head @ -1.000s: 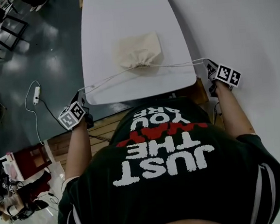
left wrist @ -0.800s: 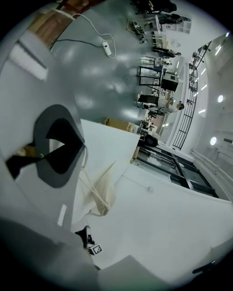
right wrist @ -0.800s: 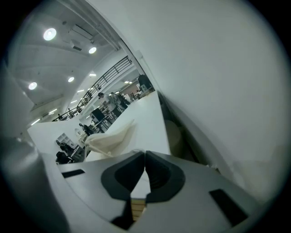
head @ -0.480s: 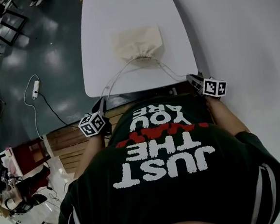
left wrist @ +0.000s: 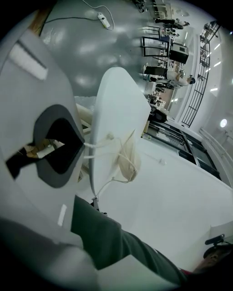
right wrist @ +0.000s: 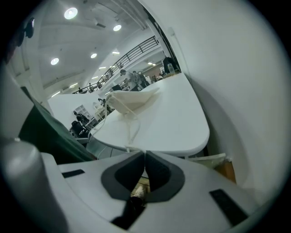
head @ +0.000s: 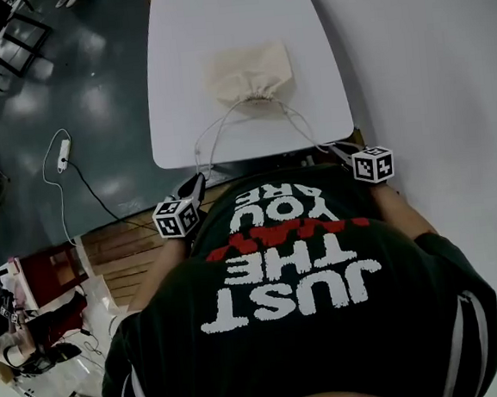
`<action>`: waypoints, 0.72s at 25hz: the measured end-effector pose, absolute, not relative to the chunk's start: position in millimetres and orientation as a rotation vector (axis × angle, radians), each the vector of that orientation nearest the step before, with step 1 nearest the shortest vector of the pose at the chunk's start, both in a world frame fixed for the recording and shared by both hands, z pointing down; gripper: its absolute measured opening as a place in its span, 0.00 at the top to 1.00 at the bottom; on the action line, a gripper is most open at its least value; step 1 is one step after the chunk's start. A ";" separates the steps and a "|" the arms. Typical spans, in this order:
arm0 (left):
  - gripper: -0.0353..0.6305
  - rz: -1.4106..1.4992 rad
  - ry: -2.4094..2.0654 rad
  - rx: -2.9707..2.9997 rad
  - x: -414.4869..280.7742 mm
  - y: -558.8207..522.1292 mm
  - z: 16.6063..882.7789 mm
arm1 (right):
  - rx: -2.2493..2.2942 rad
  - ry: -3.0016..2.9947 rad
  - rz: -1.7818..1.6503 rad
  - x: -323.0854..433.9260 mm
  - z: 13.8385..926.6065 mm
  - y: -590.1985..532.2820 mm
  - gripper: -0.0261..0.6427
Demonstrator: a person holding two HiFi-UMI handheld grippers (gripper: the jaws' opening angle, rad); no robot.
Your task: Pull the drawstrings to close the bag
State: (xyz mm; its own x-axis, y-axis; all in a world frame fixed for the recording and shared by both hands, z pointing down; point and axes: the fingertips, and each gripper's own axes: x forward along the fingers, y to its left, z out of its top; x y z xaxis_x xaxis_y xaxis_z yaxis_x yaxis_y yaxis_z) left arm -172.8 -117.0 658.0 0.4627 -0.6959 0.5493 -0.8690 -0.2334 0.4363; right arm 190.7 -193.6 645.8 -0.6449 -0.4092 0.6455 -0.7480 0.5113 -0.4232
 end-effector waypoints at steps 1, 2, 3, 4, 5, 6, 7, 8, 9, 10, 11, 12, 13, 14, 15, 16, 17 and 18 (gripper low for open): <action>0.93 0.306 -1.304 2.001 -174.5 -116.8 657.8 | 0.950 -2.288 0.966 190.3 646.7 -193.0 0.94; 0.93 0.298 -1.311 1.998 -176.7 -117.7 657.4 | 0.953 -2.291 0.965 190.3 646.9 -193.6 0.94; 0.93 0.289 -1.318 1.992 -178.9 -119.3 656.9 | 0.956 -2.294 0.964 190.6 646.3 -194.9 0.94; 0.93 0.282 -1.323 1.987 -180.7 -120.9 656.6 | 0.961 -2.299 0.965 191.0 645.1 -196.5 0.94; 0.93 0.280 -1.325 1.983 -181.7 -122.2 656.7 | 0.968 -2.304 0.969 191.5 643.7 -198.4 0.94; 0.93 0.279 -1.326 1.981 -182.1 -123.2 657.0 | 0.978 -2.310 0.975 192.3 642.6 -200.5 0.94; 0.93 0.280 -1.326 1.983 -181.9 -124.2 657.1 | 0.989 -2.315 0.984 193.5 641.6 -202.6 0.94; 0.93 0.280 -1.326 1.987 -181.5 -124.9 656.7 | 0.999 -2.320 0.992 194.9 640.6 -204.3 0.94; 0.93 0.279 -1.326 1.991 -181.1 -125.3 655.7 | 1.006 -2.324 0.997 196.3 639.1 -205.1 0.94; 0.93 0.276 -1.326 1.995 -181.0 -125.3 654.6 | 1.010 -2.328 1.000 197.3 637.1 -205.2 0.94; 0.93 0.274 -1.327 1.997 -181.6 -124.8 653.6 | 1.011 -2.333 0.999 197.6 634.9 -204.6 0.94; 0.93 0.271 -1.329 1.997 -183.0 -123.7 652.7 | 1.011 -2.338 0.998 197.1 632.6 -203.8 0.94; 0.93 0.267 -1.332 1.994 -185.0 -122.5 652.1 | 1.009 -2.344 0.998 195.9 630.3 -203.0 0.94; 0.93 0.263 -1.334 1.991 -187.1 -121.6 651.6 | 1.008 -2.349 0.998 194.3 628.0 -202.9 0.94; 0.93 0.260 -1.336 1.988 -189.0 -121.5 651.1 | 1.006 -2.352 0.998 192.6 625.9 -203.5 0.94; 0.93 0.257 -1.337 1.987 -190.6 -122.0 650.6 | 1.002 -2.354 0.998 190.8 624.1 -204.5 0.94; 0.93 0.256 -1.337 1.987 -191.6 -122.8 650.1 | 0.997 -2.353 0.998 189.1 623.0 -205.6 0.94; 0.93 0.256 -1.336 1.988 -192.0 -123.6 649.8 | 0.991 -2.350 0.997 188.0 623.0 -206.4 0.94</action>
